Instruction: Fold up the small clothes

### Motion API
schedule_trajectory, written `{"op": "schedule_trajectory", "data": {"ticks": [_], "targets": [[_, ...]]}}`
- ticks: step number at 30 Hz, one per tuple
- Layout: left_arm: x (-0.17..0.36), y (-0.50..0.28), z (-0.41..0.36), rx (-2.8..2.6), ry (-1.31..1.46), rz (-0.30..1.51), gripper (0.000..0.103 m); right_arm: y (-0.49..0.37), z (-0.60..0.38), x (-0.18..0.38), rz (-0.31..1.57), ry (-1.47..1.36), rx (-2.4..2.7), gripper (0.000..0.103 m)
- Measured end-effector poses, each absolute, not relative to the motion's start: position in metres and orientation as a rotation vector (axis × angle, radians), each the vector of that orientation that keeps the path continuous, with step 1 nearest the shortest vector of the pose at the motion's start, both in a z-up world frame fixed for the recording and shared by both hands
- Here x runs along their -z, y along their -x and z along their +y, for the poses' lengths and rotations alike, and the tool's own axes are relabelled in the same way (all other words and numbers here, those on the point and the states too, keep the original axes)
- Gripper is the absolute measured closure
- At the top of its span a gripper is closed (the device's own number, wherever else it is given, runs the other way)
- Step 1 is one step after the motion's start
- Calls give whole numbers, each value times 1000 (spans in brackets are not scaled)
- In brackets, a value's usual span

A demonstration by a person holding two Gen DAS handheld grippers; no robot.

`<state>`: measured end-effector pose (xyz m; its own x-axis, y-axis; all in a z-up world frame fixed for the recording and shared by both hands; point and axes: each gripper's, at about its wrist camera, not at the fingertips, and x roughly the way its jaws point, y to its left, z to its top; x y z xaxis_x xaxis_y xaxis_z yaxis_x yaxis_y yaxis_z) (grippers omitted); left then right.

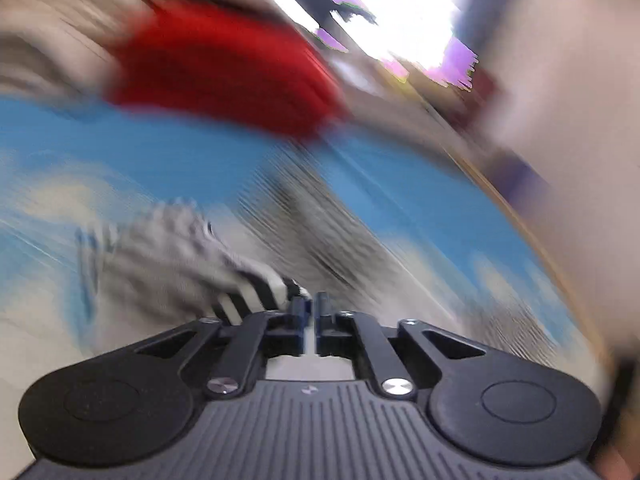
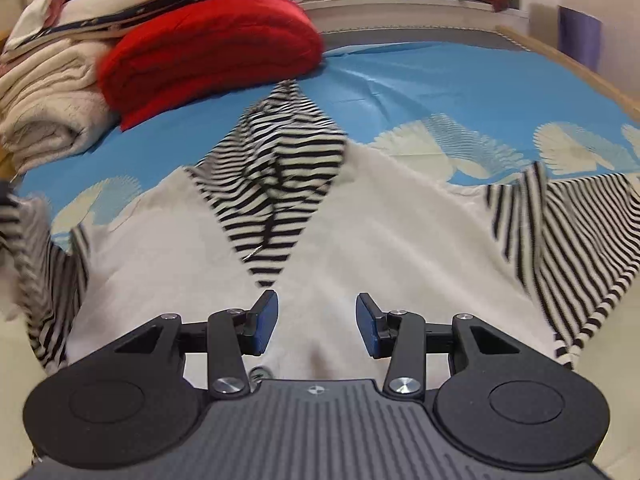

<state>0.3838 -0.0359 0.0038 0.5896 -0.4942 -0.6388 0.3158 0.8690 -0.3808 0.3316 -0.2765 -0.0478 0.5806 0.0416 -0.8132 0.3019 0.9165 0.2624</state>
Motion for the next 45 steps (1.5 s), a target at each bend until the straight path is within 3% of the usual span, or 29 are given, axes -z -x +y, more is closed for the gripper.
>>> {"op": "schedule_trajectory", "data": {"ticks": [1,4,10,12,14,17,26,31,33,37,38,41,45], "targets": [[4,-380,-52,544,202,870,87,-332,-282,49,946,-411,178,58],[18,-374,-70,515,65,932,85,-332,-301,55,956,-457,242,58],[27,-416,-16,175,170,1007,81,-334,-319,65,996,-559,275,59],[35,-426,3,33,175,1042,81,-336,-315,67,993,-578,236,67],[39,-433,25,-50,248,1076,81,-340,-306,66,993,-578,175,68],[44,-434,53,-96,368,1110,81,-347,-281,59,984,-524,49,68],[31,-427,44,-65,276,1063,76,-358,-189,57,970,-251,-190,68],[35,-432,47,-78,299,1072,76,-362,-164,74,1016,-192,-206,65],[34,-432,47,-64,297,1077,76,-363,-155,83,1056,-186,-233,57],[33,-432,46,-45,284,1082,76,-363,-142,91,1080,-126,-239,57],[33,-433,47,-48,284,1083,76,-363,-142,91,1079,-119,-240,59],[30,-434,50,-53,294,1076,76,-362,-149,90,1075,-119,-213,87],[30,-433,48,-41,284,1073,76,-361,-181,82,1060,-312,-161,93]]}}
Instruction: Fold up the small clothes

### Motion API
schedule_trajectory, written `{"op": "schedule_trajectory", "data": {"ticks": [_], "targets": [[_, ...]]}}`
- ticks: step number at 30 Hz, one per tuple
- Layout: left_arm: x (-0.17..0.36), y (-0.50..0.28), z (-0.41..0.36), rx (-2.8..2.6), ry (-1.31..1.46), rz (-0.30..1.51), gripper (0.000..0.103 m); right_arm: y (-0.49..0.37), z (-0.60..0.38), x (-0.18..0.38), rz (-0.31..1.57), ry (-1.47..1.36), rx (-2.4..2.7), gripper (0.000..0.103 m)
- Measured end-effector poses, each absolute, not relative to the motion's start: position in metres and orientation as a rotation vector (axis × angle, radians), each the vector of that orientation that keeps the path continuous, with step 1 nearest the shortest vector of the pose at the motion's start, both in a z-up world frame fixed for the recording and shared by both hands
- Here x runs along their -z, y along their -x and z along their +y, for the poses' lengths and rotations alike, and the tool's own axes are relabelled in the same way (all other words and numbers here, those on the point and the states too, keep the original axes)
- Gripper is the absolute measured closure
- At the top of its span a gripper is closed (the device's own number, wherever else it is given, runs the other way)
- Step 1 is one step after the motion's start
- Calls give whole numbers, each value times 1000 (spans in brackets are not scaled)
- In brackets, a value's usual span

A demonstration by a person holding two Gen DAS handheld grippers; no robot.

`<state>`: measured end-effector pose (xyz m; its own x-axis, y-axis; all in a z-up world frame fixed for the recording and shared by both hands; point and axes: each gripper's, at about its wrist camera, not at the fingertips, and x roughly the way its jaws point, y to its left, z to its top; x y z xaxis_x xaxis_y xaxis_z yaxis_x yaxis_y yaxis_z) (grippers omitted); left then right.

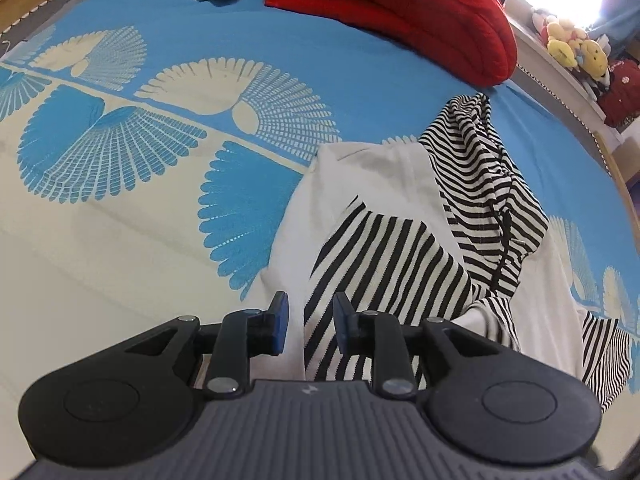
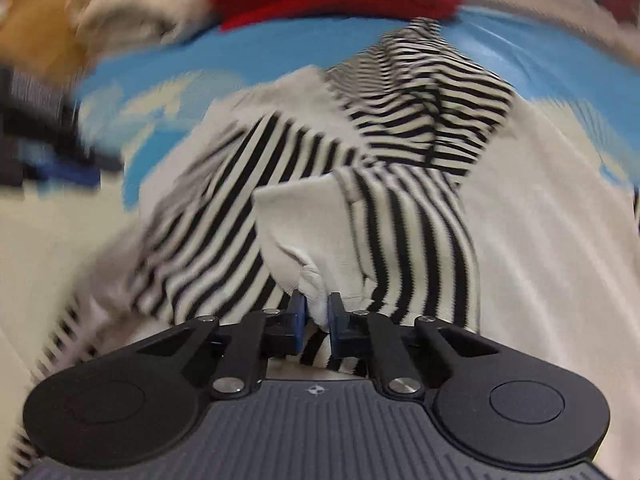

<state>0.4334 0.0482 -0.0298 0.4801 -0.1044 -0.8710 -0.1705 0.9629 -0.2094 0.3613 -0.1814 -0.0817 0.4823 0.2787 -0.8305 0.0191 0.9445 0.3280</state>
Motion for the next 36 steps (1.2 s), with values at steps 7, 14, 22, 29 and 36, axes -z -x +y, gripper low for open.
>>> {"op": "schedule_trajectory", "data": {"ticks": [7,14,22,29,36], "targets": [[36,-435,45,-38,284,1094,76,-331,-266,48,844,-526,170,93],[58,-433,23,16,236,1158,75,-285,-356,91,961,-849,521,94],[84,-431,14,0,135,1239,74,-281,-361,114,1064,-922,522,75],[82,-426,-13,108,105,1245,75,-283,-366,109,1043,-931,531,96],[76,-423,-27,133,34,1222,74,-286,-375,113,1101,-894,563,93]]}}
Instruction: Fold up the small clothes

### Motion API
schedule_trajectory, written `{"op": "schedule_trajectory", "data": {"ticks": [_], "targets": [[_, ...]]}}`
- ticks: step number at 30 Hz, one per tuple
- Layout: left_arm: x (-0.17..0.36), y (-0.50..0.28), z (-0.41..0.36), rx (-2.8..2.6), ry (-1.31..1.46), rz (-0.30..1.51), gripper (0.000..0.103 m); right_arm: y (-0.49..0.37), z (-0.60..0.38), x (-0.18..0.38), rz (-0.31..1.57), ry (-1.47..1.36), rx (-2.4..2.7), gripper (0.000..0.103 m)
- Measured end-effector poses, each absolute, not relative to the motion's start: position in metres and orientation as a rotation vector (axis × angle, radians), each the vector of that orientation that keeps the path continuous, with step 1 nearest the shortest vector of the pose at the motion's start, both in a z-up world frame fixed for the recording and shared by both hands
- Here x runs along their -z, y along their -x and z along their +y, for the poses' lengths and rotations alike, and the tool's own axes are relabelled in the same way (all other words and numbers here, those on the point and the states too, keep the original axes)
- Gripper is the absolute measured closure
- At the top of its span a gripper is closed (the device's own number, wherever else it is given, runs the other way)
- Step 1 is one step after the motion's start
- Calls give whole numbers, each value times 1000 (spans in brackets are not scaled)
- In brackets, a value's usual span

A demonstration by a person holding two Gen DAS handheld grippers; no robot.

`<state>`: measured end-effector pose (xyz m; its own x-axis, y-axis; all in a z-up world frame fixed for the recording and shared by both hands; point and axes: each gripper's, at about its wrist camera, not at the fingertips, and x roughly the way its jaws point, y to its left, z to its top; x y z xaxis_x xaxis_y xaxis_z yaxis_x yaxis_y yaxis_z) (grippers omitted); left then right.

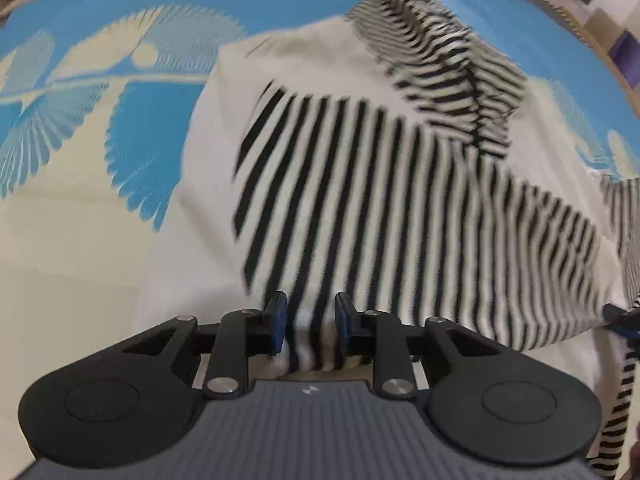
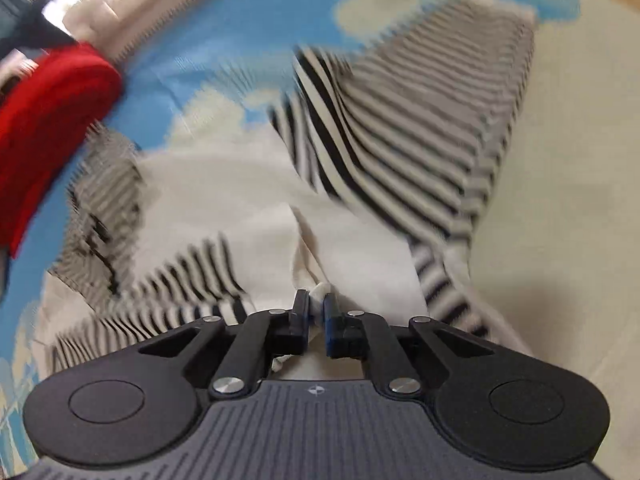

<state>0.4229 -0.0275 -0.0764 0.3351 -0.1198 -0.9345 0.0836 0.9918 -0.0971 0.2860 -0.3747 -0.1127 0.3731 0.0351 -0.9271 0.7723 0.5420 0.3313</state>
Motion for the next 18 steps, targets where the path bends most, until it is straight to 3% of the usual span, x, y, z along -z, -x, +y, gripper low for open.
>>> {"op": "schedule_trajectory", "data": {"ticks": [3,9,13,14,16,18], "targets": [[76,-420,-34,170,47,1224,74,-278,-376,109,1081,-884,650,83],[82,-418,-45,197,24,1233,74,-278,-368,75,877,-779,592,80],[86,-417,-45,181,-3,1247,74,-291,-364,107,1081,-833,475,76],[87,-417,-45,175,-14,1247,74,-291,-365,119,1142,-827,500,81],[84,-416,-48,180,-17,1237,74,-288,-368,116,1099,-832,513,81],[79,-414,-52,208,3,1219,74,-292,-365,106,1078,-764,508,72]]}}
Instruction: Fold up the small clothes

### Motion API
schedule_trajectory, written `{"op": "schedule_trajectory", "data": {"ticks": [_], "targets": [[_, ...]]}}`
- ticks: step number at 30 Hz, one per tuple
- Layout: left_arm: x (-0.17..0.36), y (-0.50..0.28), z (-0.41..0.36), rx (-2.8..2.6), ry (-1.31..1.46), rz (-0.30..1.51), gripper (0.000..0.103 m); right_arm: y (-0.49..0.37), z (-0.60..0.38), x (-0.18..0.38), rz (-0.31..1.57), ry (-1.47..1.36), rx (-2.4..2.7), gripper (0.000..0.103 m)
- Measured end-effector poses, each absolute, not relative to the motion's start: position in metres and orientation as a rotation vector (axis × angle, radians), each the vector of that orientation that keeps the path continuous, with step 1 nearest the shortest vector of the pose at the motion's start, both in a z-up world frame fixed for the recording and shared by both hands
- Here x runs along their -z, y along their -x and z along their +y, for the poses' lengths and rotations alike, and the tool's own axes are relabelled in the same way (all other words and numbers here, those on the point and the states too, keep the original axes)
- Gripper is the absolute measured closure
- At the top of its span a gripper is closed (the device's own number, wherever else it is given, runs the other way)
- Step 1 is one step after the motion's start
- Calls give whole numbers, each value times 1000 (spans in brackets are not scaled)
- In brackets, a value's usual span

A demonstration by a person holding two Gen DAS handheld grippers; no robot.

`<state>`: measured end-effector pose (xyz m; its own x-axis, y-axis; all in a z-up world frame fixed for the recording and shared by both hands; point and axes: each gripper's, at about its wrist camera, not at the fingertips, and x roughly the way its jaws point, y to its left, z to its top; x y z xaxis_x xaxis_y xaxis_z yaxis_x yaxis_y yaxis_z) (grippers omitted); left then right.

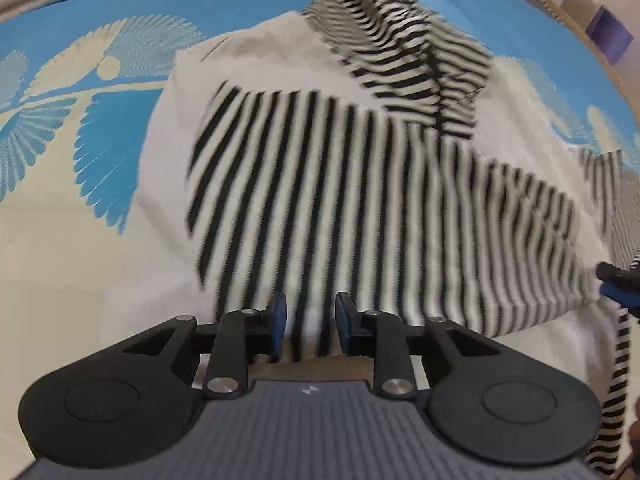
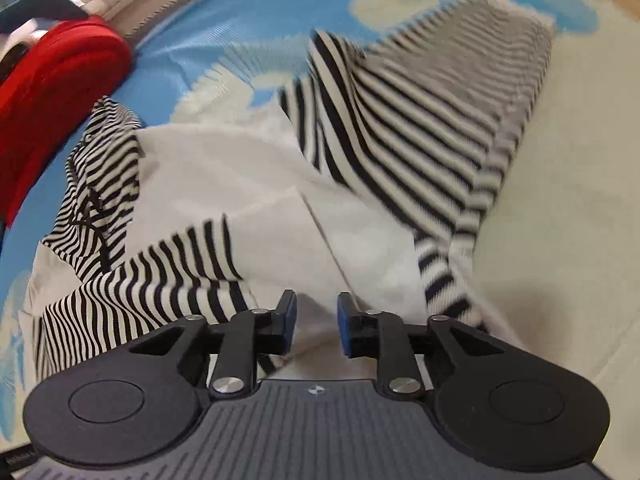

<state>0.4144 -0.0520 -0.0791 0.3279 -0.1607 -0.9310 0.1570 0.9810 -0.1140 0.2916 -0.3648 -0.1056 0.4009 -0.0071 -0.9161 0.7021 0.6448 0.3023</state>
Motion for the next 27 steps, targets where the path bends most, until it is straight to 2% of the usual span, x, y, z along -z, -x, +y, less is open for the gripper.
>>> {"op": "schedule_trajectory", "data": {"ticks": [3,5,16,20,23,27], "targets": [[92,-413,-62,230,-26,1244,67,-292,-366,109,1111,-759,488,56],[99,-412,-66,210,-54,1242,67,-287,-370,118,1152,-782,505,57],[58,-394,-104,244,-87,1092,66,-276,-439,81,930,-744,573,56],[42,-386,-120,275,-85,1015,65,-255,-494,86,863,-754,670,56],[38,-383,-128,294,-101,975,64,-244,-528,94,824,-732,726,63],[40,-385,-129,297,-100,985,64,-236,-567,118,789,-773,798,62]]}}
